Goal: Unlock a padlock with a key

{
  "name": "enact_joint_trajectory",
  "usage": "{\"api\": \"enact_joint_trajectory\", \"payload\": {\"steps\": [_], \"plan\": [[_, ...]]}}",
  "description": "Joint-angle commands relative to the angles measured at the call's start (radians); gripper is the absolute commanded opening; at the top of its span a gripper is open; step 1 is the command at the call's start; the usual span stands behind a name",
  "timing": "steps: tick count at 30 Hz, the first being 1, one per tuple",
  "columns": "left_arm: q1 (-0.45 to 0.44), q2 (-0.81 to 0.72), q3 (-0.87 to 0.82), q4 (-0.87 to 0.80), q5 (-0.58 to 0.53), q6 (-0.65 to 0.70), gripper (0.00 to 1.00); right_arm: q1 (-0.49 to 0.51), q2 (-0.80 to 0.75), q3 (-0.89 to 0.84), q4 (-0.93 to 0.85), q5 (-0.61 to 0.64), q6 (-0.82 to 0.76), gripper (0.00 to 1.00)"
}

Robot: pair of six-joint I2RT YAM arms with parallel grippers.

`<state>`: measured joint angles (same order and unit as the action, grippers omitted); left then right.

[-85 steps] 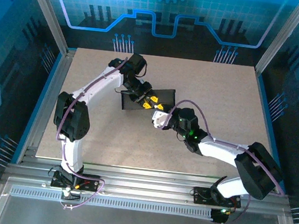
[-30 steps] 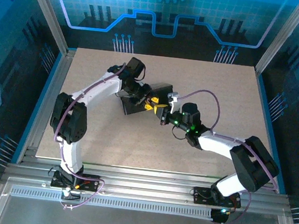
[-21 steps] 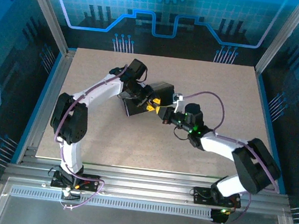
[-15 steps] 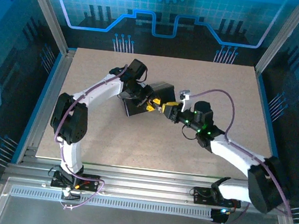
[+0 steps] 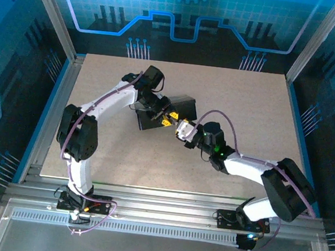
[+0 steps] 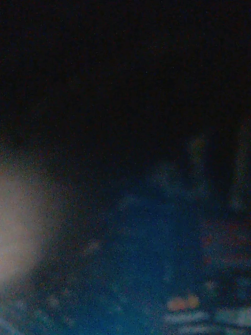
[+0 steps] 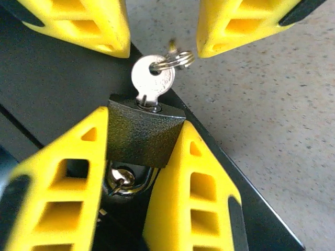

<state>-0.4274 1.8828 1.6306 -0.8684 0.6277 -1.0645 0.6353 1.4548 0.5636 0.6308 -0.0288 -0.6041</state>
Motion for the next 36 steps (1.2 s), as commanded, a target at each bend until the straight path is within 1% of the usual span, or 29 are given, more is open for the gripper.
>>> {"api": "enact_joint_trajectory", "payload": {"steps": [1,9,17,28,33,36], "plan": [[0.004,-0.002,0.048,-0.044,0.083,0.034,0.00,0.014,0.015,0.003,0.137,0.080,-0.135,0.37],[0.009,0.016,0.054,-0.044,0.083,0.033,0.00,0.036,0.006,-0.003,0.184,0.103,-0.152,0.35],[0.026,0.018,0.054,-0.040,0.084,0.024,0.00,0.073,-0.043,-0.016,0.156,0.120,-0.184,0.33],[0.038,0.003,0.020,-0.004,0.099,-0.001,0.00,0.117,-0.079,-0.018,0.147,0.201,-0.238,0.32],[0.048,-0.005,0.012,0.001,0.099,-0.009,0.00,0.117,-0.127,-0.023,0.074,0.204,-0.243,0.35],[0.053,-0.007,0.012,-0.003,0.102,-0.010,0.00,0.116,-0.159,-0.029,0.021,0.190,-0.247,0.35]]}}
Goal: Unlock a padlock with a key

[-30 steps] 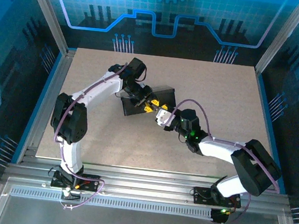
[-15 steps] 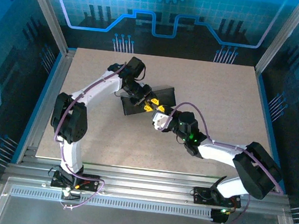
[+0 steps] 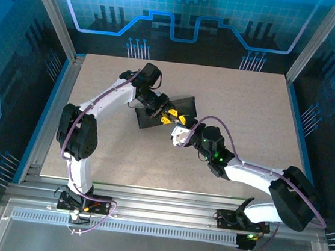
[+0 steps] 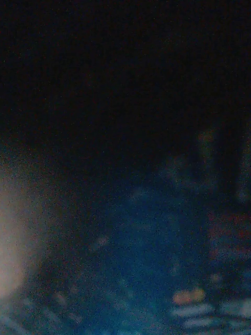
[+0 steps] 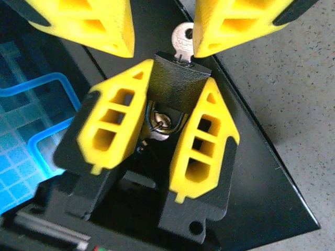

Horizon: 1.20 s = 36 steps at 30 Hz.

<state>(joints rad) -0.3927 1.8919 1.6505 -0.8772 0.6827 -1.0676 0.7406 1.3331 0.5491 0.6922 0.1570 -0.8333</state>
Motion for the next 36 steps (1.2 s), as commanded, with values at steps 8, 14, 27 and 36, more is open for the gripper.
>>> {"api": "enact_joint_trajectory", "payload": {"steps": [8,14,27,36], "plan": [[0.022,-0.019,-0.011,-0.008,0.049,-0.002,0.00,-0.034,-0.043,-0.025,-0.088,0.041,-0.044,0.26],[0.020,-0.019,-0.008,-0.011,0.054,-0.005,0.00,-0.041,0.030,0.012,-0.050,0.040,-0.061,0.28],[0.022,-0.018,-0.022,-0.005,0.054,-0.005,0.00,-0.025,0.134,0.110,0.006,-0.003,-0.069,0.25],[0.024,-0.007,-0.011,0.001,0.058,-0.006,0.00,-0.019,0.065,0.088,-0.017,-0.016,-0.075,0.26]]}}
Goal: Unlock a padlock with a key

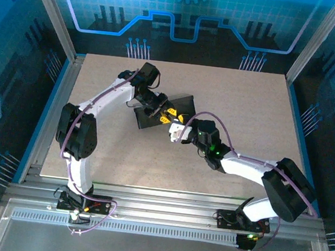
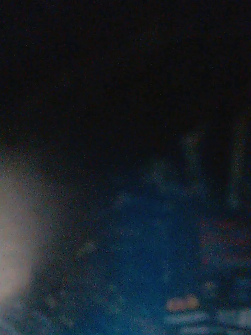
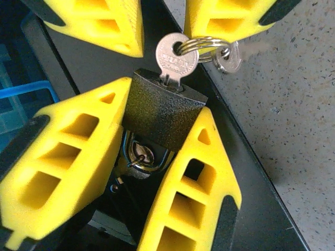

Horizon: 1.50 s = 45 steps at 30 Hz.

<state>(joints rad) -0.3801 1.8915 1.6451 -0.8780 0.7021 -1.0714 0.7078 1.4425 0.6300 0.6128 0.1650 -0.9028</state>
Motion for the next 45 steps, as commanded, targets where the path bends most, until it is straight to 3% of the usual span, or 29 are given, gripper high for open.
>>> {"api": "enact_joint_trajectory", "payload": {"steps": [1,11,27,35,38,45], "plan": [[0.011,-0.006,-0.006,0.002,0.039,-0.003,0.00,0.017,-0.045,0.001,0.073,-0.018,-0.012,0.26],[0.011,-0.015,-0.014,0.010,0.040,-0.009,0.00,0.060,-0.013,-0.003,0.140,0.017,-0.070,0.27],[0.011,-0.031,-0.027,0.022,0.052,-0.013,0.00,0.004,0.009,0.003,0.075,-0.002,-0.026,0.14],[0.011,-0.031,-0.035,0.030,0.056,-0.009,0.00,-0.021,0.024,0.029,0.017,-0.065,0.083,0.00],[0.012,-0.033,-0.036,0.033,0.054,-0.010,0.00,-0.029,0.027,0.048,-0.021,-0.077,0.148,0.00],[0.011,-0.043,-0.053,0.053,0.046,-0.015,0.00,-0.091,0.017,0.053,-0.073,-0.117,0.473,0.00]]}}
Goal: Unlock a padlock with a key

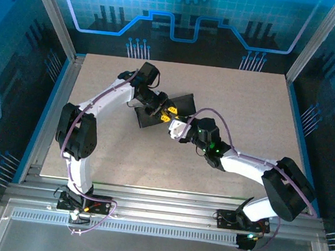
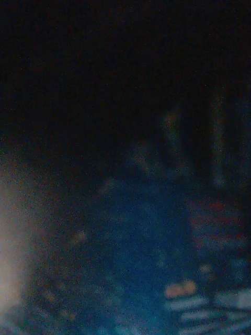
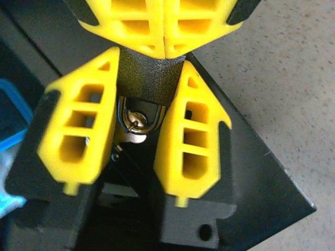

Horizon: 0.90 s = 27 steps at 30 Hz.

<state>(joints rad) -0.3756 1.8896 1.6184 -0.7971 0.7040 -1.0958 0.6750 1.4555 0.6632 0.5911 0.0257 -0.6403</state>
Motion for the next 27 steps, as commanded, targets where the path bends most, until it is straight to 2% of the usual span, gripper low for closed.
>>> {"api": "enact_joint_trajectory", "payload": {"steps": [1,7,13,15,22,26,27], "plan": [[0.007,-0.041,-0.030,-0.023,0.044,0.008,0.00,-0.069,0.002,0.019,-0.054,0.013,0.271,0.00],[0.006,-0.041,-0.045,-0.008,0.045,0.005,0.00,-0.137,0.022,0.027,-0.105,-0.082,0.503,0.00],[0.009,-0.041,-0.045,-0.014,0.043,0.011,0.00,-0.178,0.009,0.042,-0.144,-0.193,0.533,0.00],[0.010,-0.040,-0.046,-0.014,0.040,0.012,0.00,-0.183,-0.008,0.028,-0.143,-0.192,0.499,0.07],[0.016,-0.029,-0.047,-0.020,0.019,0.050,0.00,-0.254,-0.016,0.019,-0.186,-0.233,0.508,0.10],[0.023,-0.013,0.020,-0.086,-0.064,0.154,0.00,-0.269,-0.022,0.058,-0.361,-0.302,0.539,0.22],[0.027,-0.006,0.046,-0.119,-0.100,0.197,0.04,-0.273,-0.015,0.057,-0.383,-0.348,0.538,0.25]]}}
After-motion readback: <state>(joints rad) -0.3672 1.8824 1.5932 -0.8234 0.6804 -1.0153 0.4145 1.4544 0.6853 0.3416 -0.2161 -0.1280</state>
